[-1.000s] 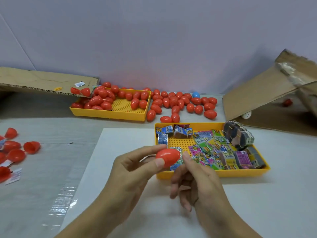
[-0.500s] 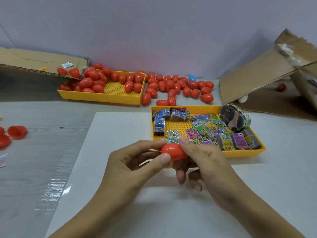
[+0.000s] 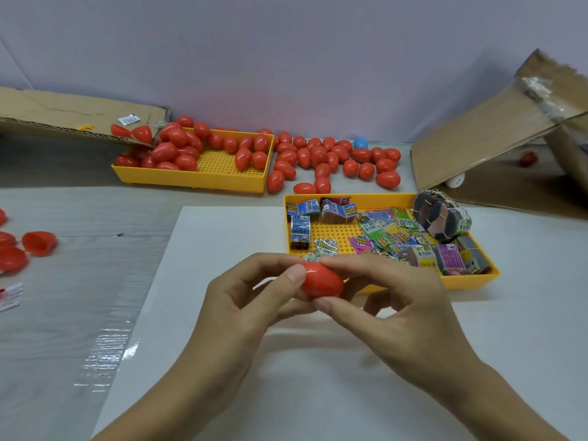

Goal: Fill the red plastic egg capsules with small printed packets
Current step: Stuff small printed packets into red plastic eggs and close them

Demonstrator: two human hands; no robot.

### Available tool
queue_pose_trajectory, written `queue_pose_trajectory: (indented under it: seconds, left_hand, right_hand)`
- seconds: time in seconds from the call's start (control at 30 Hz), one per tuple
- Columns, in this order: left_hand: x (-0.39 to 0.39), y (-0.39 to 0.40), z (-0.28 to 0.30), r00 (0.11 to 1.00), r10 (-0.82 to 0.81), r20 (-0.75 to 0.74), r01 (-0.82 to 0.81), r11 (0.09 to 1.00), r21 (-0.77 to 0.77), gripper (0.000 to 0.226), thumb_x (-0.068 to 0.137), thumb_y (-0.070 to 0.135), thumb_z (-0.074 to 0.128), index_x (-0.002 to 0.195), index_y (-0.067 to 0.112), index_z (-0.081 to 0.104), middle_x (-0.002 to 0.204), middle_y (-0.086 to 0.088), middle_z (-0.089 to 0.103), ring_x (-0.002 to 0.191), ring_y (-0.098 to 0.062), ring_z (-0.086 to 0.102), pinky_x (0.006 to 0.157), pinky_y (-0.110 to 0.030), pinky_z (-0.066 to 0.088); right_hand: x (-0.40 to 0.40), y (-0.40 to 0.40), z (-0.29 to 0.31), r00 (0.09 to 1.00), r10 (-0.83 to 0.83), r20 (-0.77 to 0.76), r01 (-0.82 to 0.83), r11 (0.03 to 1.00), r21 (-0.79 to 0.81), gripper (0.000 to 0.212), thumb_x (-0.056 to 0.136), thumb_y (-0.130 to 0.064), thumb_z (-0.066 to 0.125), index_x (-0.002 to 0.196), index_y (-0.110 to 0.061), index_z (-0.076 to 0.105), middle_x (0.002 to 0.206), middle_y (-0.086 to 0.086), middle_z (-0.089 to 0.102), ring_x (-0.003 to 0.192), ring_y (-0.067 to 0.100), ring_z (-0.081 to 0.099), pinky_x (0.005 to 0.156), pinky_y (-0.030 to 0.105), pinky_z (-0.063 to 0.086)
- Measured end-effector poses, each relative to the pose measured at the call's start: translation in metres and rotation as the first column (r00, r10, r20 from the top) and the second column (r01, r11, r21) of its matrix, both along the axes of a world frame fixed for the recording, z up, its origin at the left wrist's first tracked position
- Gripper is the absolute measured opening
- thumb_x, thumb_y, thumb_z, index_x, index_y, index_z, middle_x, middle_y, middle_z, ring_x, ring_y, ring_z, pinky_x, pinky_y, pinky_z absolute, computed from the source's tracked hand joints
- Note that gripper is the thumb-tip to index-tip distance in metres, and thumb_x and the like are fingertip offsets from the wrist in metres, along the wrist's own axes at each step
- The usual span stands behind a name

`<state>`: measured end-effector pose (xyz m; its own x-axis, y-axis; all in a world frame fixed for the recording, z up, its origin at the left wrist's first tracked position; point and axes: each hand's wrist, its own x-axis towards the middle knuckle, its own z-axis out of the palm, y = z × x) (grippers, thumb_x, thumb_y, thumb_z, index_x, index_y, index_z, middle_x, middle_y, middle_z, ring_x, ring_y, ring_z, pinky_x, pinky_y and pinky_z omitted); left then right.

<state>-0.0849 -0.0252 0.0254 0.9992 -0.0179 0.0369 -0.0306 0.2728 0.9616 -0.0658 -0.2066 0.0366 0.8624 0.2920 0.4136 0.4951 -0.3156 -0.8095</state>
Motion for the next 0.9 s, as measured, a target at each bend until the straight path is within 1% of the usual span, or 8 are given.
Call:
queue_pose_trajectory:
  seconds: [0.17, 0.27, 0.37, 0.43, 0.5, 0.63, 0.8, 0.9]
  left_hand:
    - [-0.0009, -0.0016, 0.0001, 0.999, 0.012, 0.033, -0.017, 0.987, 0.157, 0.028, 0.072, 0.042, 0.075, 0.092, 0.022, 0.077, 0.086, -0.007, 0.076, 0.071, -0.021, 0.073, 0.070, -0.026, 0.058]
    - [-0.0002, 0.0012, -0.0005, 0.998, 0.016, 0.055, -0.025, 0.987, 0.161, 0.031, 0.067, 0.038, 0.081, 0.094, 0.024, 0.077, 0.088, -0.008, 0.076, 0.073, -0.021, 0.073, 0.070, -0.025, 0.057]
    - [0.0001, 0.0033, -0.0011, 0.996, 0.017, 0.088, -0.028, 0.992, 0.123, 0.034, 0.063, 0.030, 0.083, 0.096, 0.025, 0.076, 0.095, -0.006, 0.076, 0.087, -0.020, 0.074, 0.073, -0.021, 0.056]
    - [-0.0005, 0.0026, -0.0010, 0.993, -0.003, 0.121, -0.009, 0.995, 0.098, 0.035, 0.063, 0.024, 0.083, 0.098, 0.023, 0.075, 0.098, -0.007, 0.076, 0.092, -0.021, 0.074, 0.077, -0.021, 0.057]
    - [-0.0018, 0.0011, -0.0009, 0.985, -0.029, 0.170, 0.007, 0.992, 0.126, 0.037, 0.066, 0.020, 0.081, 0.102, 0.021, 0.074, 0.101, -0.008, 0.074, 0.098, -0.024, 0.072, 0.082, -0.024, 0.057]
    - [-0.0035, -0.0007, 0.0003, 0.979, -0.052, 0.197, 0.020, 0.987, 0.162, 0.037, 0.069, 0.020, 0.080, 0.105, 0.020, 0.071, 0.106, -0.008, 0.072, 0.106, -0.026, 0.069, 0.087, -0.026, 0.056]
    - [-0.0030, 0.0011, 0.0035, 0.993, -0.022, 0.116, 0.004, 0.989, 0.149, 0.034, 0.068, 0.031, 0.080, 0.101, 0.024, 0.074, 0.101, -0.005, 0.076, 0.096, -0.020, 0.073, 0.078, -0.021, 0.057]
    - [-0.0022, 0.0014, 0.0032, 0.995, -0.008, 0.101, -0.008, 0.987, 0.159, 0.034, 0.069, 0.035, 0.080, 0.100, 0.024, 0.074, 0.098, -0.008, 0.076, 0.093, -0.025, 0.073, 0.077, -0.024, 0.058]
  right_hand:
    - [-0.0001, -0.0005, -0.0018, 0.995, 0.060, 0.076, -0.059, 0.998, -0.019, 0.036, 0.079, -0.011, 0.075, 0.112, -0.026, 0.072, 0.095, -0.010, 0.069, 0.076, 0.017, 0.066, 0.046, 0.031, 0.052]
    - [-0.0012, -0.0012, -0.0035, 0.993, 0.057, -0.104, -0.050, 0.997, 0.062, 0.039, 0.078, -0.006, 0.071, 0.110, -0.029, 0.072, 0.095, -0.008, 0.068, 0.079, 0.020, 0.067, 0.042, 0.035, 0.051]
    - [-0.0014, -0.0020, -0.0025, 0.941, 0.091, -0.325, -0.012, 0.971, 0.238, 0.032, 0.081, -0.015, 0.066, 0.107, -0.032, 0.072, 0.086, -0.002, 0.070, 0.073, 0.022, 0.069, 0.039, 0.030, 0.048]
    - [0.0000, -0.0022, 0.0005, 0.915, 0.116, -0.387, -0.003, 0.959, 0.282, 0.019, 0.084, -0.027, 0.065, 0.100, -0.027, 0.074, 0.077, 0.003, 0.071, 0.065, 0.021, 0.069, 0.037, 0.028, 0.047]
    - [0.0011, -0.0019, 0.0022, 0.902, 0.138, -0.410, -0.012, 0.956, 0.294, 0.019, 0.084, -0.037, 0.064, 0.091, -0.023, 0.074, 0.071, 0.005, 0.071, 0.058, 0.019, 0.068, 0.036, 0.027, 0.046]
    - [-0.0011, -0.0008, 0.0015, 0.923, 0.147, -0.356, -0.029, 0.948, 0.318, 0.015, 0.081, -0.029, 0.072, 0.093, -0.021, 0.075, 0.075, 0.005, 0.074, 0.062, 0.022, 0.071, 0.038, 0.028, 0.050]
    - [-0.0047, 0.0001, -0.0015, 0.987, 0.003, -0.158, 0.027, 0.982, 0.185, 0.027, 0.077, -0.017, 0.079, 0.102, -0.027, 0.075, 0.094, -0.006, 0.073, 0.083, 0.021, 0.071, 0.048, 0.028, 0.056]
    - [-0.0050, 0.0004, -0.0024, 0.996, -0.006, -0.085, 0.018, 0.991, 0.136, 0.029, 0.077, -0.016, 0.078, 0.105, -0.023, 0.072, 0.101, -0.009, 0.071, 0.088, 0.022, 0.069, 0.052, 0.030, 0.058]
